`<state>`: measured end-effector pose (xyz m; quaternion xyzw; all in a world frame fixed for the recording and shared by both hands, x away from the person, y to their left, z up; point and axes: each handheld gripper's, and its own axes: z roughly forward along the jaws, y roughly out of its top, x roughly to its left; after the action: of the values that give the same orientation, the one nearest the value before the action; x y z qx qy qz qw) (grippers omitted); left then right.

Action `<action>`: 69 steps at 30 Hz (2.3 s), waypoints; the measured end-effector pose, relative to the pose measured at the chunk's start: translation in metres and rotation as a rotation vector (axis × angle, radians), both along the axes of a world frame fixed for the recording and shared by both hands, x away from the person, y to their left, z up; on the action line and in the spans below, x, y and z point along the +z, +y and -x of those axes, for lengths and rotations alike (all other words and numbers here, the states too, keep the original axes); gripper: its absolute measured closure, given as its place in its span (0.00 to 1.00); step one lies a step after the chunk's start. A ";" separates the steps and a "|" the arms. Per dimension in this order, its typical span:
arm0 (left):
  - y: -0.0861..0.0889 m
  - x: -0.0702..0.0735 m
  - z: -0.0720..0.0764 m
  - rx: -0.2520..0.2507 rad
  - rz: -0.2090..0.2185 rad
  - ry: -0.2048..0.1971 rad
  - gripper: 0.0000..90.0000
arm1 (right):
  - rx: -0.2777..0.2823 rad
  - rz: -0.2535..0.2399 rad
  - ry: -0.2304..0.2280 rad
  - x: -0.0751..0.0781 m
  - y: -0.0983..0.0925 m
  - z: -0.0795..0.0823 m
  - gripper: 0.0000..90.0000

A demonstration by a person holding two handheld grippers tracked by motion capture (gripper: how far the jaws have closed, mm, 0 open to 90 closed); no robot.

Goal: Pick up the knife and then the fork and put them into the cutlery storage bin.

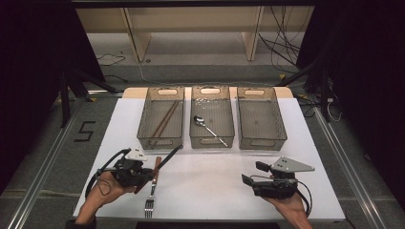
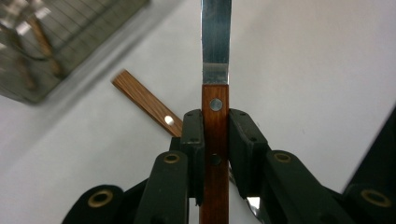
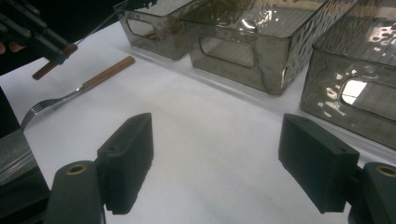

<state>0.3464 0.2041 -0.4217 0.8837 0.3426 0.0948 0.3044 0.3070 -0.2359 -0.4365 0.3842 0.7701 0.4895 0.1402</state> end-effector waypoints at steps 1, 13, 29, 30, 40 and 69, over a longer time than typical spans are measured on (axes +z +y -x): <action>0.000 0.001 -0.001 0.006 0.010 -0.006 0.85 | 0.001 -0.001 0.000 0.000 0.000 0.000 0.30; -0.020 0.015 -0.025 0.007 0.083 -0.041 0.85 | 0.007 -0.009 -0.010 -0.001 0.001 0.001 0.28; -0.049 0.032 -0.050 0.000 0.122 -0.070 0.85 | 0.003 -0.014 -0.014 0.000 0.001 0.002 0.28; -0.051 0.033 -0.052 -0.003 0.125 -0.072 0.85 | 0.004 -0.013 -0.015 0.000 0.001 0.002 0.28; -0.073 0.042 -0.066 -0.014 0.168 -0.078 0.85 | 0.007 -0.013 -0.021 -0.001 0.002 0.003 0.28; -0.147 0.051 -0.099 -0.066 0.205 -0.100 0.85 | 0.017 -0.016 -0.023 -0.001 0.001 0.006 0.28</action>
<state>0.4451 0.0576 -0.3703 0.8530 0.3056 0.0932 0.4127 0.3011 -0.2349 -0.4372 0.3731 0.7679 0.5011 0.1416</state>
